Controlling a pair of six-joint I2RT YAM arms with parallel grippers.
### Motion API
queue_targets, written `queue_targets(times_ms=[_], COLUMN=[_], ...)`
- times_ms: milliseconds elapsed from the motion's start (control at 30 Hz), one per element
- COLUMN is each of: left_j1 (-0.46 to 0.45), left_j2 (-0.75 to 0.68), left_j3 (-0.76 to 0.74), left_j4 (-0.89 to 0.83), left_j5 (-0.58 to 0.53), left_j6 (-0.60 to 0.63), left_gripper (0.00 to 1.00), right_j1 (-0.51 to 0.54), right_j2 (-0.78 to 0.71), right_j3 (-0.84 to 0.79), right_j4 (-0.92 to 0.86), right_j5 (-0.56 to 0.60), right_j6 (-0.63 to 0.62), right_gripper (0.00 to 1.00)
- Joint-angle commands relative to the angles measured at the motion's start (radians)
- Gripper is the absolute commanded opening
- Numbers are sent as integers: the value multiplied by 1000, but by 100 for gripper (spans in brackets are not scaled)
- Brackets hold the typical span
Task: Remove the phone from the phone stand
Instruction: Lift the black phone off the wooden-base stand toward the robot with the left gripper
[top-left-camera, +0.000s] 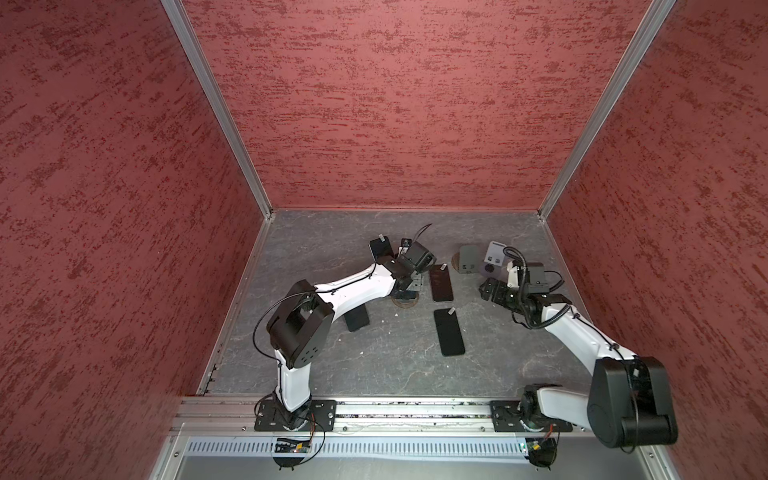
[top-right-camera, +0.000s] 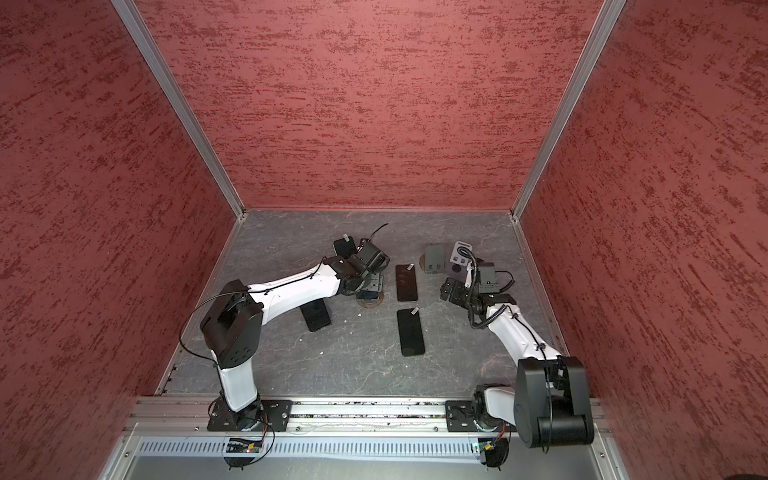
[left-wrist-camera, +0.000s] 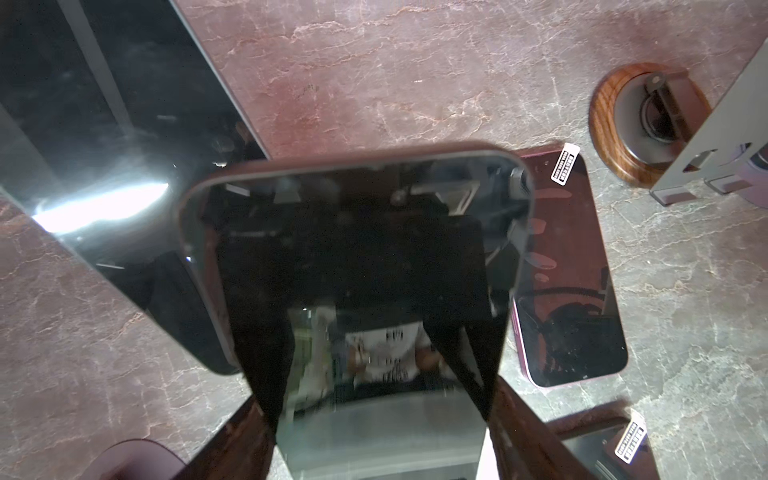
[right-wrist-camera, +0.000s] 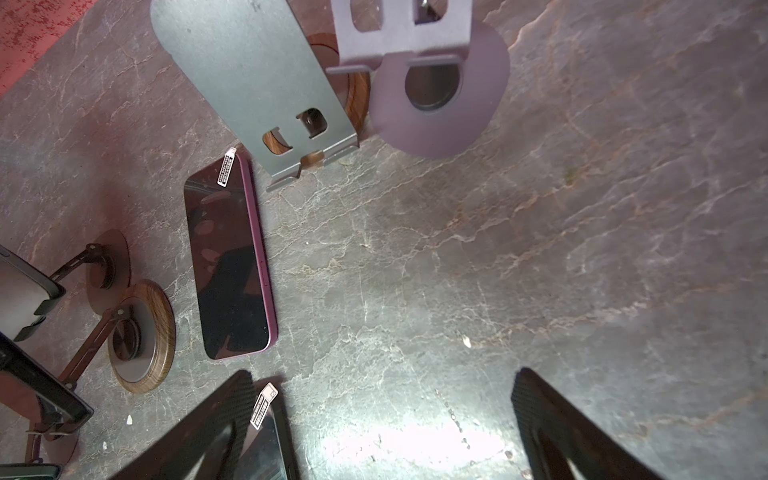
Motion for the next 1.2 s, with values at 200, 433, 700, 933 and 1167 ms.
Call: queue_targets(times_ms=[200, 433, 700, 933, 1167], left_j1=[-9, -18, -67, -133, -187], left_j2=[-78, -104, -120, -145, -157], left_j3=[-3, 4, 22, 27, 4], left_j4=[52, 38, -36, -66, -100], left_j5=[-6, 4, -5, -26, -31], left_j6=[45, 49, 25, 1, -61], left_gripper=[60, 60, 61, 61, 61], right_j1=[3, 3, 4, 3, 3], right_j2=[19, 31, 33, 27, 10], right_j3=[2, 3, 3, -3, -10], right_j4=[16, 19, 23, 28, 31], right_j5=[-10, -11, -17, -25, -33], right_j6=[-5, -6, -7, -8, -5], right_gripper=[99, 99, 99, 99, 99])
